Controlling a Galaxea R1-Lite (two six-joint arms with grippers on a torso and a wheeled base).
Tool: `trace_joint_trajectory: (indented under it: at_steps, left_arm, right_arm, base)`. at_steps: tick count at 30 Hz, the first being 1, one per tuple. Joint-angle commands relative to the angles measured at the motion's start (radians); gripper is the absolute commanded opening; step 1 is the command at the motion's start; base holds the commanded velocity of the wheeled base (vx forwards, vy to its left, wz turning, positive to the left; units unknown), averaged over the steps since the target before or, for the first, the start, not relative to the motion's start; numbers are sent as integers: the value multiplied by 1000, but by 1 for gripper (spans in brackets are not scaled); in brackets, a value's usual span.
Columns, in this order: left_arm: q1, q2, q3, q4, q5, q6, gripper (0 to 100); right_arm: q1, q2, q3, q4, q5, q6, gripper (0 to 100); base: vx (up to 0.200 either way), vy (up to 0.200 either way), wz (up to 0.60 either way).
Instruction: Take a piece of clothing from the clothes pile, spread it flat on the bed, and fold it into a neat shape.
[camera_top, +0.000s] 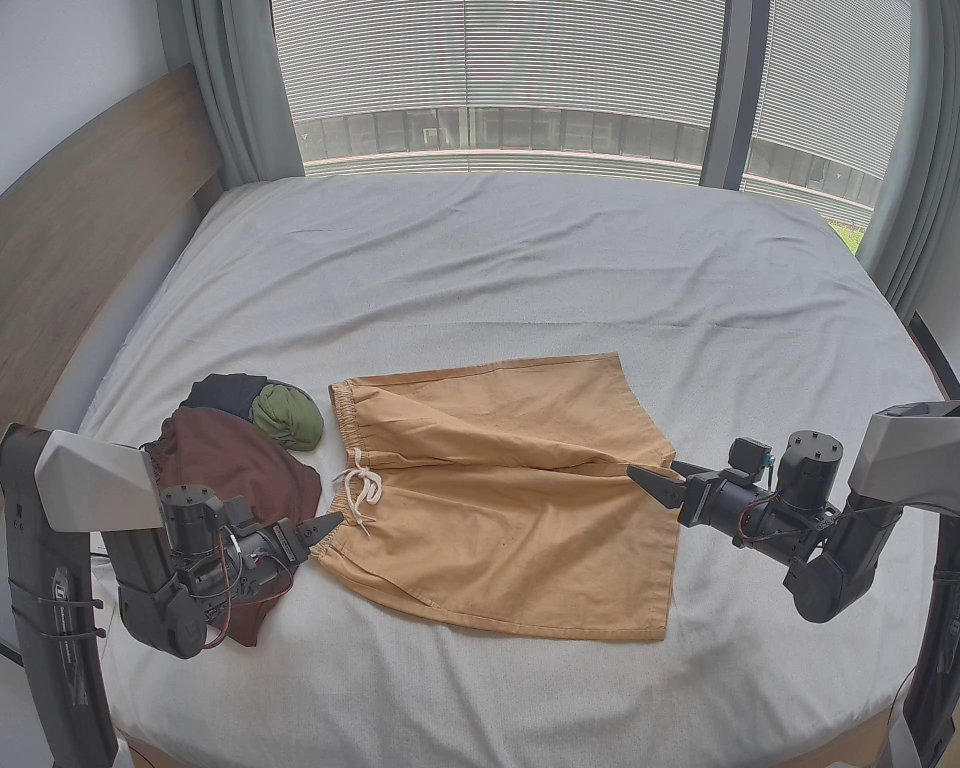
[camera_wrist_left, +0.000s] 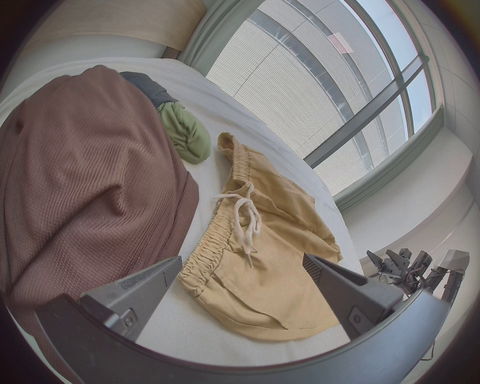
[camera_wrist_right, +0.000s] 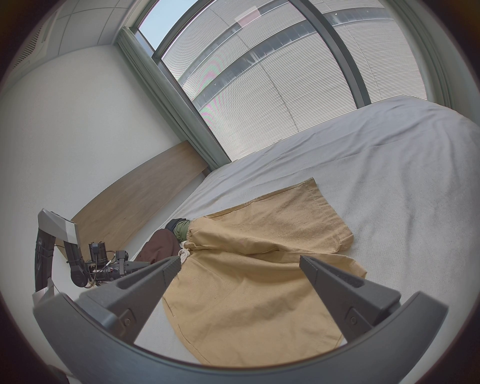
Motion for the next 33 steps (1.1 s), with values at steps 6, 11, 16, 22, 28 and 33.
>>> trace_joint_trajectory:
  at_steps: [6,11,16,22,28,33]
  left_arm:
    - [10,60,-13,26,2,-1,100]
    - [8,74,-17,27,3,-1,100]
    - [5,111,-45,18,5,-1,100]
    - [8,119,-57,15,3,-1,100]
    - [10,133,-82,15,9,-1,100]
    - [13,134,-92,15,9,-1,0]
  right_arm:
    - [-1,2,-5,0,1,-1,100]
    - [-1,2,-4,0,0,-3,100]
    - [-1,2,-4,0,0,-3,100]
    - [-1,8,-4,-8,0,-3,100]
    - [-1,27,-5,-26,0,-5,100]
    - [-1,27,-4,-26,0,-5,100]
  base:
    - [0,0,0]
    - [0,0,0]
    - [0,0,0]
    - [0,0,0]
    - [0,0,0]
    - [0,0,0]
